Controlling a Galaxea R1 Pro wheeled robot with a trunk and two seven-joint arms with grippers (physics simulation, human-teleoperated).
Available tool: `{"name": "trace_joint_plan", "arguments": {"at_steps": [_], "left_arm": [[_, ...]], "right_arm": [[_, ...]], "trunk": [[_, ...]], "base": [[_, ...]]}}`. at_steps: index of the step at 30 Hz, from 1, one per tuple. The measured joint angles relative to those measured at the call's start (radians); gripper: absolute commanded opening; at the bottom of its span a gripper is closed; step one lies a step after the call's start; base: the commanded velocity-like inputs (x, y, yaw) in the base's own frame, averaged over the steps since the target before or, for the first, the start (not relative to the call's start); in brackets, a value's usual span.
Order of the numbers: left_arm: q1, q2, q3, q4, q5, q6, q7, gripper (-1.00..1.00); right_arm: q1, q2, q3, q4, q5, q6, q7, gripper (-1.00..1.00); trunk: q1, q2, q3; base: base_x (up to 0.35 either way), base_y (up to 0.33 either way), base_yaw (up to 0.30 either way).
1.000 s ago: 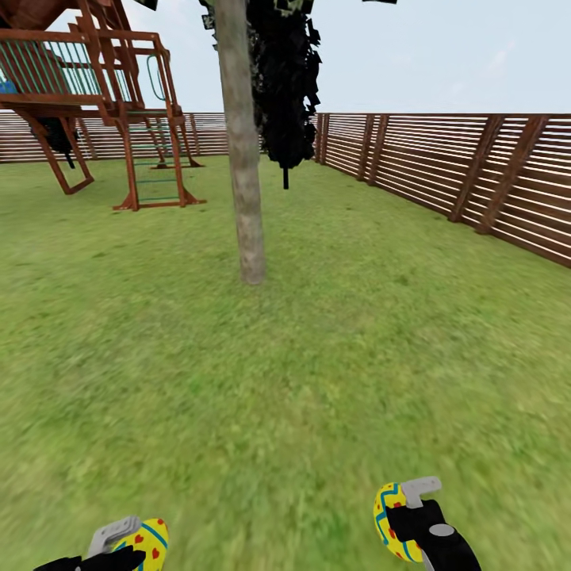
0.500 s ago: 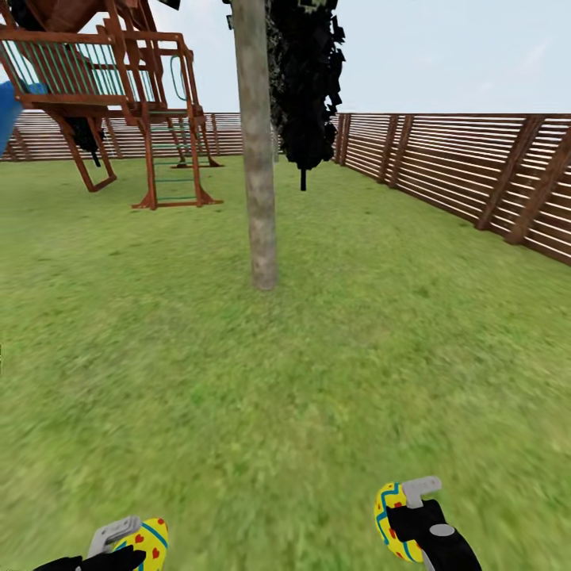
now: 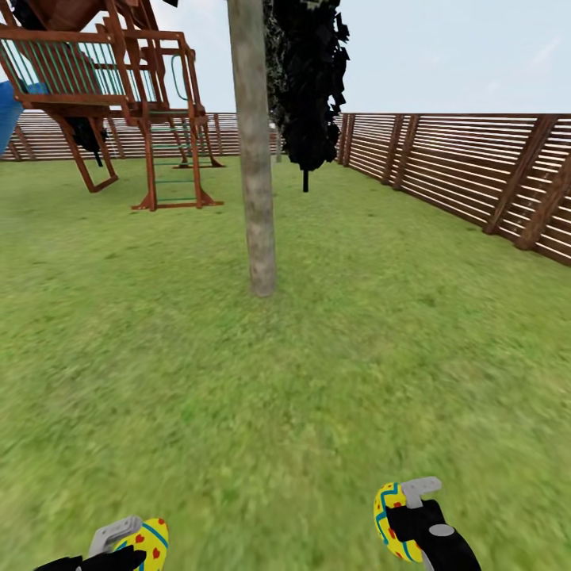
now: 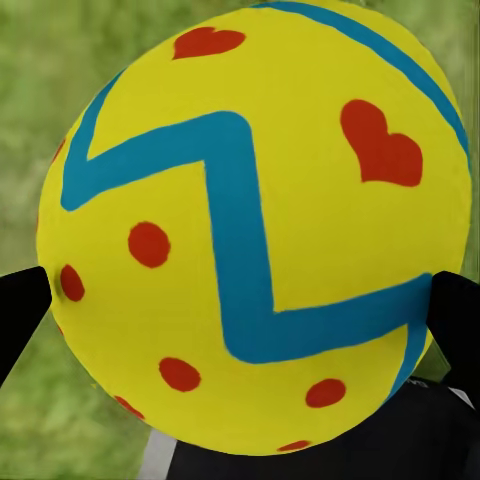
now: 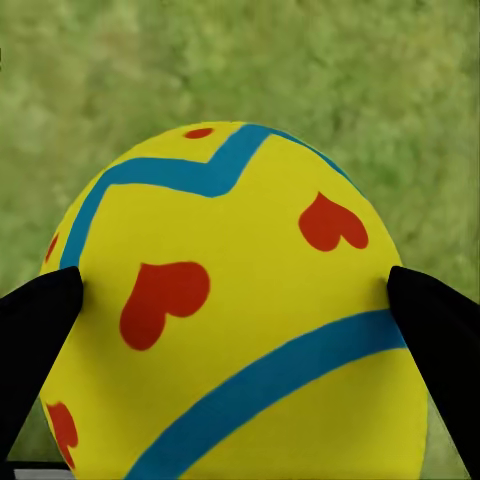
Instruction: Take the three Easter eggs out of the wicker basket on the lawn in the garden, then place them on the lawn next to a single tree (choose any tree) so that all three eggs are next to the same tree and none are left in the basket.
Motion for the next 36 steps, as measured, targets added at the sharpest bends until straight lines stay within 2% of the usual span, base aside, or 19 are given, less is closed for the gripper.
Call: {"name": "trace_joint_plan", "arguments": {"at_steps": [19,36], "left_arm": [[0.0,0.0,0.0,-0.001,0.0,-0.001,-0.001,-1.0],[0.0,0.0,-0.001,0.0,-0.001,-0.002,-0.001,-1.0]], "right_arm": [[0.0,0.0,-0.001,0.0,-0.001,-0.001,0.0,-1.0],[0.0,0.0,-0.002,-0.002,-0.001,-0.001,0.0,-1.0]], "trunk": [[0.0,0.0,0.0],[0.0,0.0,0.0]], "base": [[0.315,-0.121,0.013],[0.338,-0.006,0.0]]}}
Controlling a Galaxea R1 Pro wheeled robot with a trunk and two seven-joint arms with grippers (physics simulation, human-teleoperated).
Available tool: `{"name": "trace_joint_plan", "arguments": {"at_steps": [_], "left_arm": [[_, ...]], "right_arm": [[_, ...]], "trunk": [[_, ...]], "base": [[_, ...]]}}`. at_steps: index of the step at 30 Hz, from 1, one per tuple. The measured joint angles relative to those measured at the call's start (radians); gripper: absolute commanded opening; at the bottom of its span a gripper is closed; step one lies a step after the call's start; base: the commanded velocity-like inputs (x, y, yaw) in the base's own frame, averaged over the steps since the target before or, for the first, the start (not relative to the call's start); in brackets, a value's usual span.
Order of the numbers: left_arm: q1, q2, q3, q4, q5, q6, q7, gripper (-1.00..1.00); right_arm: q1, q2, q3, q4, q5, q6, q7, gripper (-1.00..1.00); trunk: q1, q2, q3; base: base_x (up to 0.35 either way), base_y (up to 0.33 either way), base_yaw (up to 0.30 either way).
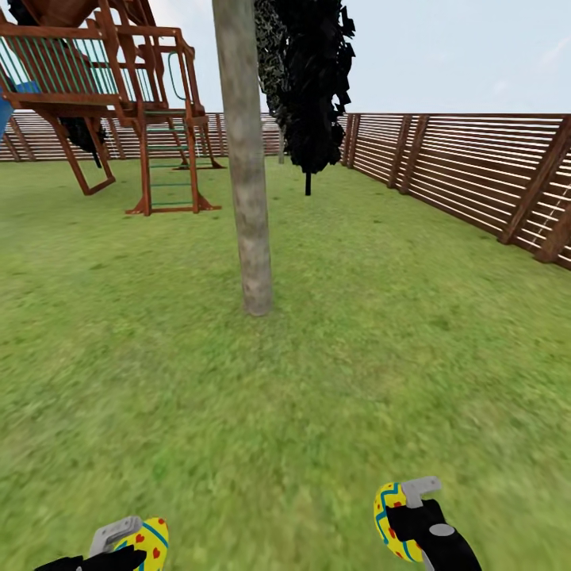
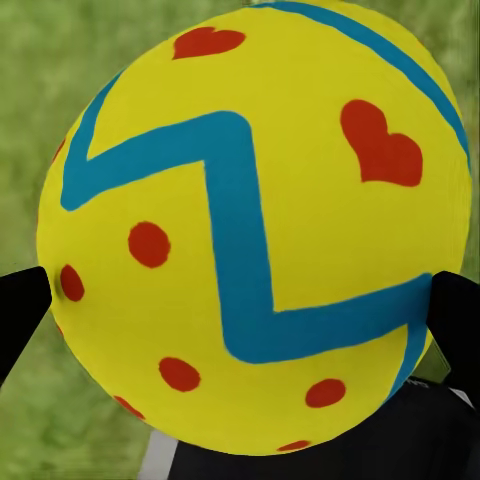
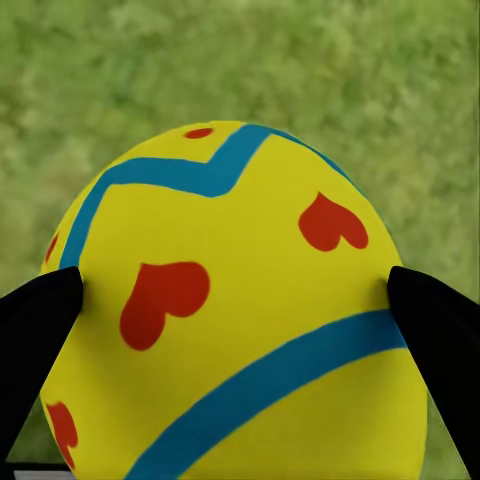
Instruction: Take the three Easter eggs out of the wicker basket on the lawn in the garden, then place them on the lawn next to a single tree (choose any tree) so that all three eggs are next to the same tree and none are left in the basket.
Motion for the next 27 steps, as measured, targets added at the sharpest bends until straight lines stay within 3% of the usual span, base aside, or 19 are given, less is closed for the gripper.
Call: {"name": "trace_joint_plan", "arguments": {"at_steps": [14,17,21,24,25,27], "left_arm": [[-0.001,0.011,0.002,-0.012,0.0,-0.014,0.001,-1.0],[-0.002,0.008,0.002,-0.094,0.002,-0.086,0.003,-1.0],[-0.007,-0.001,-0.001,-0.171,0.007,-0.092,0.006,-1.0],[-0.051,-0.003,-0.003,-0.195,0.05,-0.093,0.012,-1.0],[-0.069,-0.005,-0.004,-0.174,0.052,-0.093,0.013,-1.0],[-0.156,-0.012,-0.005,-0.048,0.053,-0.096,0.013,-1.0]], "right_arm": [[0.0,-0.003,-0.003,0.001,0.002,0.001,0.0,-1.0],[0.0,-0.007,-0.006,0.001,0.003,0.001,0.0,-1.0],[0.0,-0.011,-0.007,-0.001,0.001,0.0,0.0,-1.0],[0.0,-0.011,-0.008,-0.01,0.003,0.0,-0.003,-1.0],[0.0,-0.011,-0.008,-0.012,0.003,0.0,-0.003,-1.0],[0.0,-0.011,-0.008,-0.022,0.003,0.0,-0.005,-1.0]], "trunk": [[0.0,0.0,0.0],[0.0,0.0,0.0],[0.0,0.0,0.0],[0.0,0.0,0.0],[0.0,0.0,0.0],[0.0,0.0,0.0]], "base": [[0.34,0.0,0.0],[0.34,0.0,0.0],[0.34,0.0,0.0],[0.34,0.0,0.0],[0.34,0.0,0.0],[0.34,0.0,0.0]]}}
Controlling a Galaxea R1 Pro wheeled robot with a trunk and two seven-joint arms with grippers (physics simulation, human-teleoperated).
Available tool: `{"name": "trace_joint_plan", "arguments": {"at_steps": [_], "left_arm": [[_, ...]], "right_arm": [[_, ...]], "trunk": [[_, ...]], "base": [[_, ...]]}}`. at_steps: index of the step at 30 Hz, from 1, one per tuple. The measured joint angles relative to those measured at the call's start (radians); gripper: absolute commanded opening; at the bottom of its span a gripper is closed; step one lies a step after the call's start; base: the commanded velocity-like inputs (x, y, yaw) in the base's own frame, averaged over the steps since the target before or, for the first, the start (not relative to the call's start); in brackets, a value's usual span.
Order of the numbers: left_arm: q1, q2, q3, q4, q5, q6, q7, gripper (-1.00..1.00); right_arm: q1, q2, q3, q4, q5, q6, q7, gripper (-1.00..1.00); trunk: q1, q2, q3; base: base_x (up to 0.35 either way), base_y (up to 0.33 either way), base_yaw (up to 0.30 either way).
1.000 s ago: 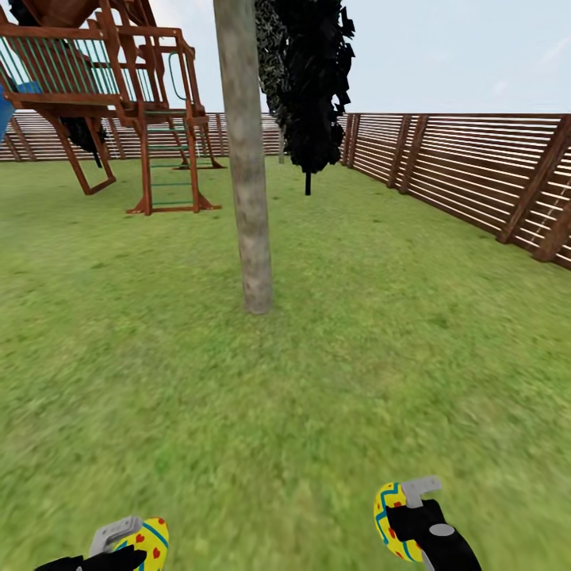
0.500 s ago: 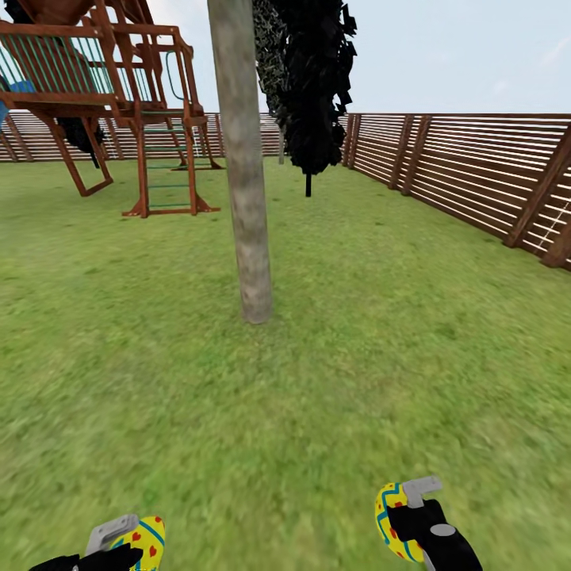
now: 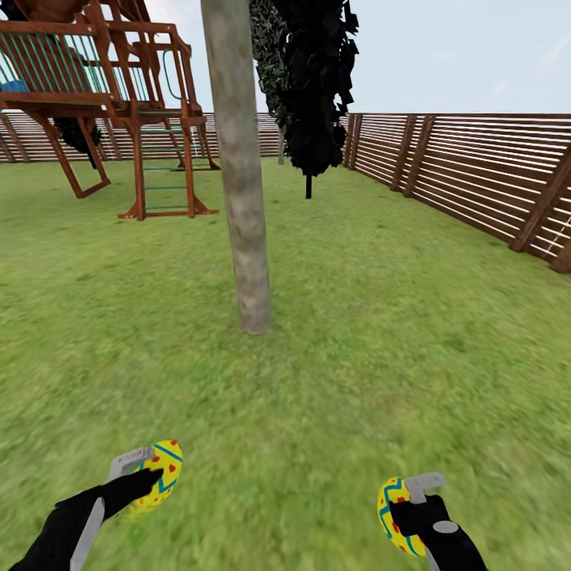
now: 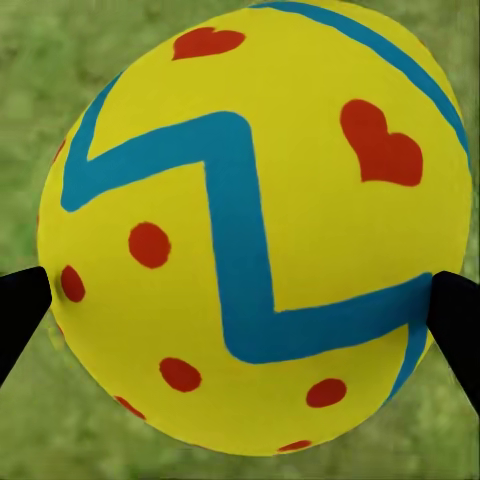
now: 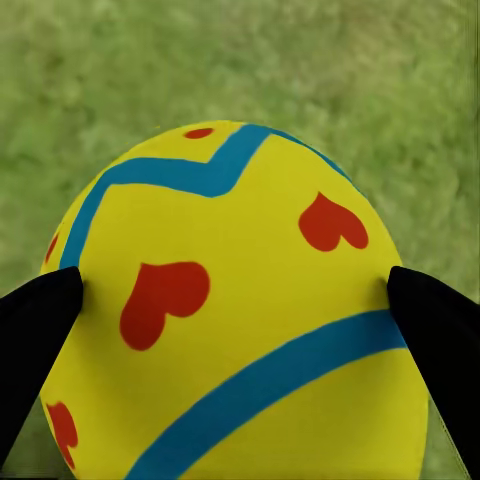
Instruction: Take the three Easter eggs out of the wicker basket on the lawn in the garden, then place them on the lawn next to a single tree (choose any tree) so that all three eggs are next to the same tree and none are left in the basket.
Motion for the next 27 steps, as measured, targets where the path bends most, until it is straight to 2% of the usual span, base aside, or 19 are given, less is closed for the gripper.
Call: {"name": "trace_joint_plan", "arguments": {"at_steps": [2,4,13,15,16,17,18,19,20,21,22,23,24,25,27], "left_arm": [[-0.054,-0.001,0.0,0.084,-0.002,-0.002,0.0,-1.0],[-0.08,-0.001,0.0,0.122,-0.004,-0.006,0.0,-1.0],[-0.087,0.0,-0.002,0.176,-0.009,-0.008,-0.001,-1.0],[-0.087,0.003,0.001,0.177,-0.008,-0.007,-0.002,-1.0],[-0.087,0.004,0.002,0.177,-0.008,-0.007,-0.002,-1.0],[-0.087,0.003,0.002,0.177,-0.008,-0.006,-0.002,-1.0],[-0.087,0.003,0.001,0.177,-0.008,-0.006,-0.001,-1.0],[-0.087,0.003,0.001,0.177,-0.008,-0.006,-0.001,-1.0],[-0.086,0.003,0.002,0.178,-0.007,-0.004,-0.001,-1.0],[-0.087,0.004,0.002,0.178,-0.007,-0.003,-0.001,-1.0],[-0.086,0.005,0.003,0.178,-0.008,-0.001,-0.001,-1.0],[-0.087,0.004,0.003,0.178,-0.008,-0.001,-0.001,-1.0],[-0.087,0.003,0.003,0.177,-0.008,-0.001,-0.001,-1.0],[-0.087,0.004,0.002,0.178,-0.009,-0.002,-0.001,-1.0],[-0.087,0.002,0.002,0.179,-0.008,-0.003,-0.001,-1.0]], "right_arm": [[0.0,-0.001,0.0,-0.003,0.001,0.0,-0.001,-1.0],[0.0,-0.001,0.0,-0.019,0.003,0.001,-0.002,-1.0],[0.0,-0.001,-0.001,-0.026,0.006,0.0,0.0,-1.0],[0.0,-0.008,0.0,-0.038,0.002,-0.005,0.005,-1.0],[0.0,-0.017,0.002,-0.046,0.001,-0.042,0.006,-1.0],[0.0,-0.022,0.004,-0.057,0.002,-0.116,0.005,-1.0],[0.0,-0.024,0.0,-0.034,0.001,-0.147,0.002,-1.0],[0.0,-0.026,-0.008,-0.017,0.0,-0.127,0.0,-1.0],[-0.004,-0.024,-0.016,-0.036,0.0,-0.07,-0.002,-1.0],[-0.023,-0.02,-0.019,-0.06,0.005,-0.021,-0.004,-1.0],[-0.104,-0.018,-0.021,-0.002,0.007,0.029,-0.005,-1.0],[-0.17,-0.018,-0.021,0.091,0.004,0.033,-0.005,-1.0],[-0.202,-0.018,-0.022,0.139,0.002,0.01,-0.004,-1.0],[-0.219,-0.01,-0.02,0.131,0.002,-0.009,-0.004,-1.0],[-0.239,0.017,-0.019,0.136,0.008,0.009,-0.014,-1.0]], "trunk": [[0.0,0.0,0.0],[0.0,0.0,0.0],[0.0,0.0,0.0],[0.0,0.0,0.0],[0.0,0.0,0.0],[0.0,0.0,0.0],[0.0,0.0,0.0],[0.0,0.0,0.0],[0.0,0.0,0.0],[0.0,0.0,0.0],[0.0,0.0,0.0],[0.0,0.0,0.0],[0.0,0.0,0.0],[0.0,0.0,0.0],[0.0,0.0,0.0]], "base": [[0.34,0.0,0.0],[0.34,0.0,0.0],[0.34,0.0,0.0],[0.34,0.0,0.0],[0.34,0.0,0.0],[0.34,0.0,0.0],[0.34,0.0,0.0],[0.34,0.0,0.0],[0.34,0.0,0.0],[0.34,0.0,0.0],[0.34,0.0,0.0],[0.34,0.0,0.0],[0.34,0.0,0.0],[0.34,0.0,0.0],[0.34,0.0,0.0]]}}
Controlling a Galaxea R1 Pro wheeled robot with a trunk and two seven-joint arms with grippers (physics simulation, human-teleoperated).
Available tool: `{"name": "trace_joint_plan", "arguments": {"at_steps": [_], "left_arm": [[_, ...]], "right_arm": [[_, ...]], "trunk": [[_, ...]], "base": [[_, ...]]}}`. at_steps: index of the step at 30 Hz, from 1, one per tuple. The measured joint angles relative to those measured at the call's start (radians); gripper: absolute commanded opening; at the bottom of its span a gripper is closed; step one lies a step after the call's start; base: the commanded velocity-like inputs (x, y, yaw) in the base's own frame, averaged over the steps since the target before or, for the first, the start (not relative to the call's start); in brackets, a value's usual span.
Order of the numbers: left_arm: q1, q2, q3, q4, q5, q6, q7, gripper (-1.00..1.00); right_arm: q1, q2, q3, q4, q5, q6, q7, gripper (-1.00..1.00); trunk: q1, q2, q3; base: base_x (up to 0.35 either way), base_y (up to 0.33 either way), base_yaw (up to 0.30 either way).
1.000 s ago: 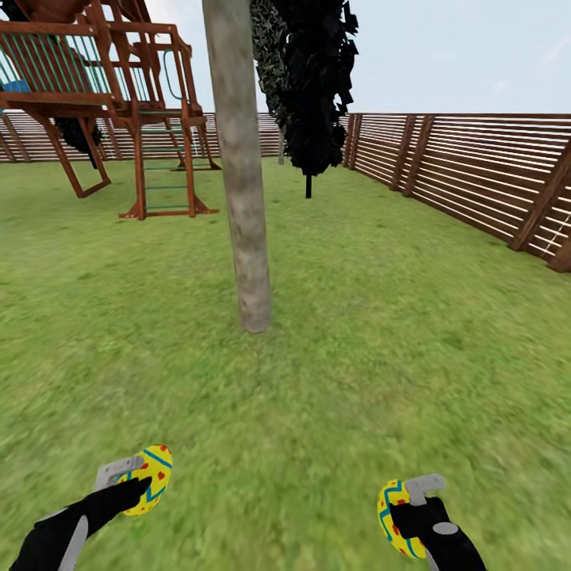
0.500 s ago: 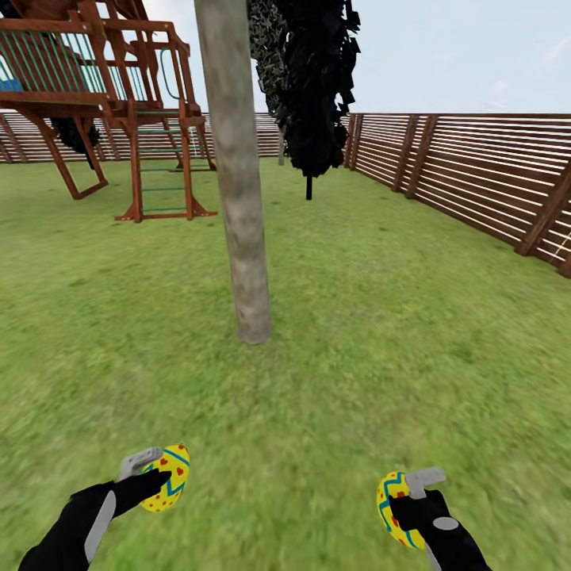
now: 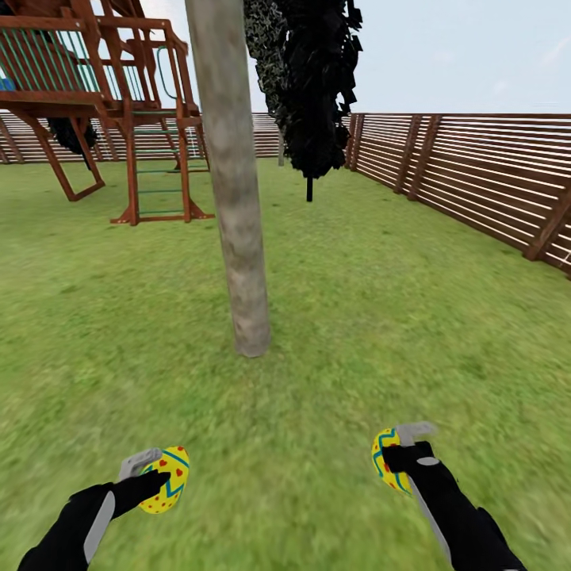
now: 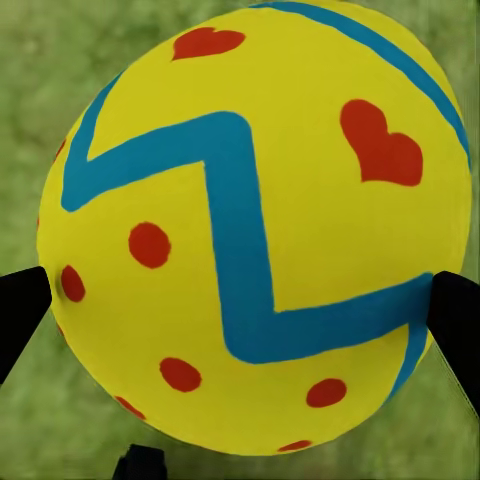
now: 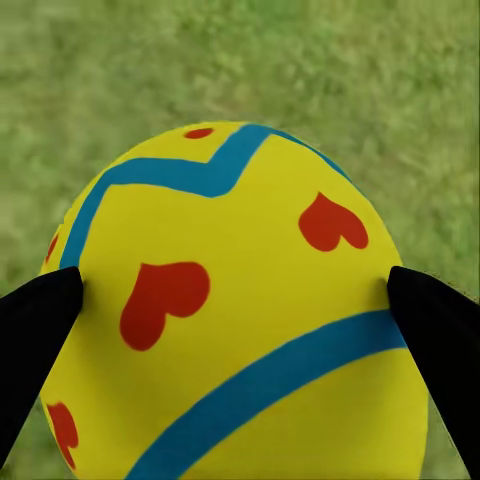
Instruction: Take the three Easter eggs out of the wicker basket on the lawn in the garden, then place them on the lawn next to a single tree (choose any tree) so that all three eggs are next to the same tree and none are left in the basket.
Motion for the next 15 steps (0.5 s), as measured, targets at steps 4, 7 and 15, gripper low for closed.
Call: {"name": "trace_joint_plan", "arguments": {"at_steps": [4,7,15], "left_arm": [[0.0,-0.004,-0.003,0.008,0.0,-0.005,0.0,-1.0],[0.0,-0.003,-0.003,0.013,0.0,-0.006,0.0,-1.0],[0.0,0.002,0.003,0.013,0.002,-0.004,0.0,-1.0]], "right_arm": [[-0.029,0.005,-0.003,0.027,0.0,0.027,-0.023,-1.0],[-0.029,0.009,0.0,0.027,0.002,0.013,-0.021,-1.0],[-0.029,0.013,0.009,0.022,0.004,-0.048,-0.019,-1.0]], "trunk": [[0.0,0.0,0.0],[0.0,0.0,0.0],[0.0,0.0,0.0]], "base": [[0.34,0.0,0.0],[0.34,0.0,0.0],[0.34,0.0,0.0]]}}
